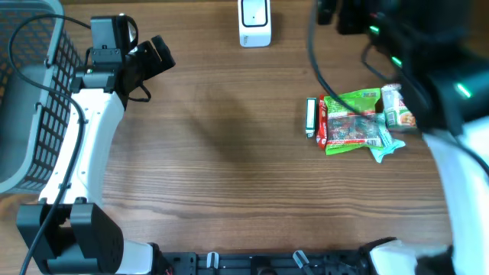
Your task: Scan the item barcode
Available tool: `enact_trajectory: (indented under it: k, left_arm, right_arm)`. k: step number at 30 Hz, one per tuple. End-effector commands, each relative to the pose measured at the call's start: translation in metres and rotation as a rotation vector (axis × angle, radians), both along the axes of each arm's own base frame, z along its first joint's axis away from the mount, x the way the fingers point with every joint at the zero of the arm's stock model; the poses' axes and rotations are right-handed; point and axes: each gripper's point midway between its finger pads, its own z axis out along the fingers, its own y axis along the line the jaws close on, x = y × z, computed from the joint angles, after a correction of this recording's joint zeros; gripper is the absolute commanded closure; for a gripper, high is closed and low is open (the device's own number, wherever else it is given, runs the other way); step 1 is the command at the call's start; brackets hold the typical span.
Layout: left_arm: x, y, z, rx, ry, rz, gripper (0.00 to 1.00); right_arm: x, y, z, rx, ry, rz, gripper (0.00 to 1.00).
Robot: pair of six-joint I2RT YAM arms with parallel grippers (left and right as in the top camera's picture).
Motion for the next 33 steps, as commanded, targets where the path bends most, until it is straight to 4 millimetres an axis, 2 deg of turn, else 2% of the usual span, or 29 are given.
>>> enact_trajectory:
  k: [1,3,5,8,10,13,18,20,23,28,31,33]
  left_arm:
    - [0.005,0.000,0.005,0.016,-0.014,-0.009,0.00]
    - [0.005,0.000,0.005,0.016,-0.014,-0.009,0.00]
    - [0.005,0.000,0.005,0.017,-0.014,-0.009,0.00]
    - [0.005,0.000,0.005,0.016,-0.014,-0.009,0.00]
    - [0.005,0.000,0.005,0.016,-0.014,-0.009,0.00]
    - [0.005,0.000,0.005,0.016,-0.014,-0.009,0.00]
    - [0.005,0.000,0.005,0.016,-0.014,-0.009,0.00]
    - [0.005,0.000,0.005,0.017,-0.014,-0.008,0.00]
    - [0.005,0.000,0.005,0.016,-0.014,-0.009,0.00]
    - [0.005,0.000,0.005,0.016,-0.014,-0.009,0.00]
    - [0.005,0.000,0.005,0.016,-0.014,-0.009,0.00]
    - [0.005,0.000,0.005,0.017,-0.014,-0.008,0.00]
  right_arm:
    - [-0.046,-0.015,0.045,0.021,-0.113,-0.004,0.00]
    - [-0.072,-0.024,0.064,0.035,-0.168,-0.008,0.00]
    - [-0.095,-0.048,0.086,0.031,-0.245,-0.099,0.00]
    - [-0.133,-0.074,0.106,0.043,-0.324,-0.180,0.00]
    - [-0.159,-0.083,0.113,0.054,-0.362,-0.185,0.00]
    - [-0.192,-0.110,0.105,-0.005,-0.367,-0.272,0.00]
    - [-0.237,-0.133,0.062,-0.086,-0.275,-0.317,0.00]
    - [-0.253,-0.143,0.035,-0.136,-0.216,-0.340,0.00]
    - [-0.266,-0.150,0.006,-0.152,-0.184,-0.358,0.00]
    - [-0.269,-0.145,-0.052,-0.149,-0.158,-0.346,0.00]
    - [-0.256,-0.135,-0.093,-0.121,-0.203,-0.317,0.00]
    - [-0.246,-0.131,-0.109,-0.100,-0.259,-0.313,0.00]
